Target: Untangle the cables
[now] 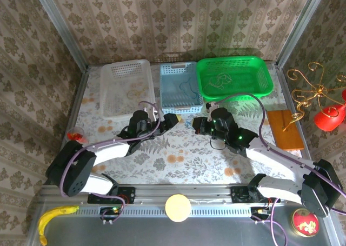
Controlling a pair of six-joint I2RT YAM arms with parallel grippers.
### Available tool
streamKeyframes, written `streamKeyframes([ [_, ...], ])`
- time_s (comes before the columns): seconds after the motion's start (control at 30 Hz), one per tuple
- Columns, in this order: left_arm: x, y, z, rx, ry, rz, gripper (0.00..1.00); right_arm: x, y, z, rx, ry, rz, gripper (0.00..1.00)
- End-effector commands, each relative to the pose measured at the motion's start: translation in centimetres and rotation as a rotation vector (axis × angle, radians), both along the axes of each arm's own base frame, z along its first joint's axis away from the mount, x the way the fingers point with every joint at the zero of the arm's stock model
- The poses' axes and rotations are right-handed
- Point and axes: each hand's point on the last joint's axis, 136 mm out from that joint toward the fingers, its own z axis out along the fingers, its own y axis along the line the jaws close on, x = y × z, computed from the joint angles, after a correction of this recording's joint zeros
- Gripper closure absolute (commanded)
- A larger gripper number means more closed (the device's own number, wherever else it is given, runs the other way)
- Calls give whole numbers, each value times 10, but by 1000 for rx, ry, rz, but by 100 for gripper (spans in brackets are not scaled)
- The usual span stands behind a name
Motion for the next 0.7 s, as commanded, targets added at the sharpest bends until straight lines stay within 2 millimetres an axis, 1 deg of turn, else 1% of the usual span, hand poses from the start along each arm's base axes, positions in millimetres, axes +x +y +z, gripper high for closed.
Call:
streamKeyframes([
  [0.0,0,-15,30,-188,64,33,17,4,6,28,72,-44,8,100],
  [0.03,0,-19,31,-205,78,35,18,5,7,29,77,-46,9,100],
  [0.13,0,-28,34,-249,102,48,26,6,9,37,90,-58,11,100],
  [0.3,4,-31,29,-270,117,81,35,7,11,44,103,-70,17,100],
  [0.57,8,-29,26,-273,113,113,38,6,13,52,124,-83,21,100],
  [0.67,10,-29,27,-281,112,117,40,5,15,53,132,-84,28,100],
])
